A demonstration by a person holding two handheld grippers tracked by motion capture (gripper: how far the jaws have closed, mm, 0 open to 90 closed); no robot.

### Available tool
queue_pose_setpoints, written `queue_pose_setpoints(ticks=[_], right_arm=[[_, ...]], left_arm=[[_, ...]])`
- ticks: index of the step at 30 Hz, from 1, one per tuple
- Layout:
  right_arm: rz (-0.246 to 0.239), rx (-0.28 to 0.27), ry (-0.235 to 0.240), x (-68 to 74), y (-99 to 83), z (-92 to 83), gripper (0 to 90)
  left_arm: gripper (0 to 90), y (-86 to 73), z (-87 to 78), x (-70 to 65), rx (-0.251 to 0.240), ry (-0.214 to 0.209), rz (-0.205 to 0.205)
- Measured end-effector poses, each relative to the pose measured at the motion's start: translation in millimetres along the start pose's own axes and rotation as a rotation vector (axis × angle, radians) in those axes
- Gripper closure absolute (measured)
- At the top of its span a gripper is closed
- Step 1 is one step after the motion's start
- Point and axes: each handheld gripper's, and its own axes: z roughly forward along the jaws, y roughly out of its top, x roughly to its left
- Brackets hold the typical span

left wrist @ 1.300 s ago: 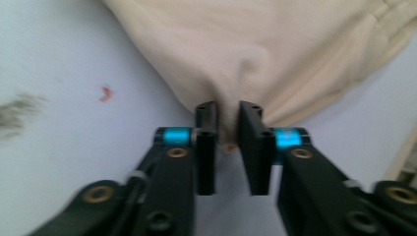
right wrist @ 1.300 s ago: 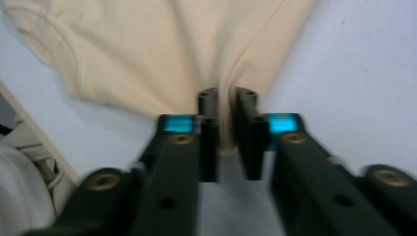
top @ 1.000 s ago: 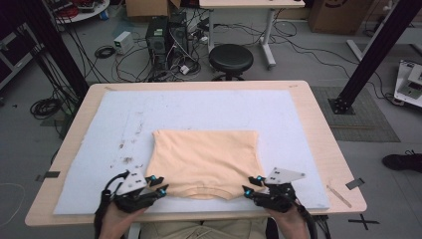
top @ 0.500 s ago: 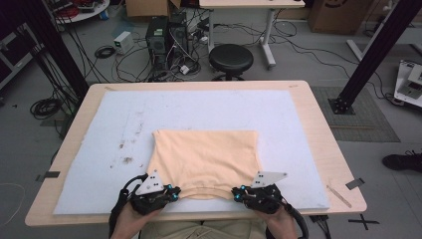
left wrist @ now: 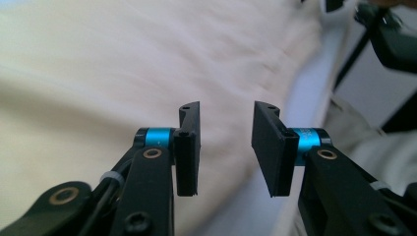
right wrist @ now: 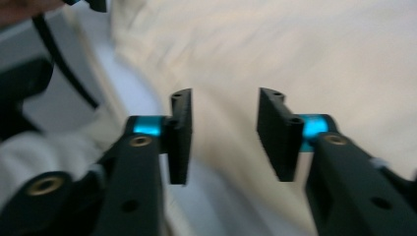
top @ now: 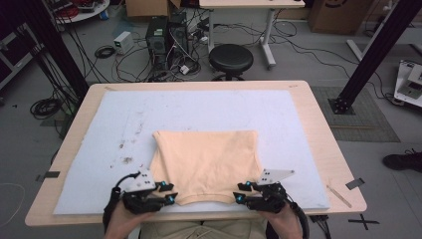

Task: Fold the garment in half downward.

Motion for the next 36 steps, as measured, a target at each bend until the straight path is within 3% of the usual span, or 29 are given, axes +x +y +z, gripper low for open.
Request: queue_pose_setpoints(ticks=[4, 8, 10, 13, 17, 19, 20, 23, 25, 28, 29, 30, 32, 33, 34, 36], right_arm=[[0.056, -0.119, -0.064, -22.4, 18.2, -12.8, 50.7], [0.087, -0.159, -0.174, -53.6, 42.3, -16.3, 51.2], [0.102, -0.148, -0.263, -73.9, 55.5, -13.6, 51.5], [0.123, -0.138, -0.354, -104.0, 72.3, -4.3, 52.4], [0.184, -0.092, -0.349, -139.5, 85.0, 14.2, 52.3], [0.227, -0.07, -0.309, -153.8, 86.2, 22.7, 49.6], [0.249, -0.065, -0.285, -159.8, 85.4, 26.8, 49.1], [0.288, 0.004, -0.275, -170.3, 79.7, 39.9, 53.8], [0.29, 0.07, -0.278, -174.8, 74.9, 48.0, 66.6], [0.264, 0.072, -0.298, -175.6, 73.8, 48.4, 80.2], [0.251, 0.071, -0.315, -175.0, 74.5, 47.6, 81.6], [0.237, 0.079, -0.337, -174.5, 75.0, 47.4, 82.2], [0.218, 0.092, -0.381, -174.7, 74.2, 48.6, 82.3], [0.223, 0.093, -0.379, -174.1, 73.8, 48.9, 81.8], [0.216, 0.093, -0.379, -173.5, 74.0, 48.8, 78.6], [0.211, 0.065, -0.382, -171.2, 76.2, 45.9, 59.9]], left_arm=[[62.5, 20.5, -20.3, 31.8, -0.081, 0.121, -0.049], [64.3, 39.9, -18.5, 70.8, -0.057, 0.306, -0.078], [67.5, 44.7, -9.2, 96.4, -0.037, 0.361, -0.118], [66.8, 47.2, 9.2, 131.3, -0.017, 0.322, -0.221], [61.2, 48.8, 29.8, 160.3, 0.009, 0.285, -0.261], [60.6, 45.2, 36.3, 169.5, -0.02, 0.246, -0.285], [60.9, 42.5, 39.0, 172.7, -0.004, 0.238, -0.295], [66.9, 34.3, 47.5, 177.8, 0.09, 0.275, -0.29], [70.8, 30.5, 50.7, 180.2, 0.14, 0.312, -0.277], [73.0, 30.2, 52.5, 180.1, 0.159, 0.369, -0.252], [73.1, 31.1, 53.2, 179.3, 0.159, 0.405, -0.242], [72.7, 31.4, 53.0, 180.0, 0.155, 0.414, -0.243], [71.1, 31.9, 51.2, 180.0, 0.141, 0.416, -0.249], [68.8, 32.6, 47.8, 180.2, 0.124, 0.411, -0.257], [65.2, 33.5, 43.9, 180.1, 0.081, 0.395, -0.276], [60.7, 36.3, 33.7, 180.2, -0.006, 0.35, -0.297]])
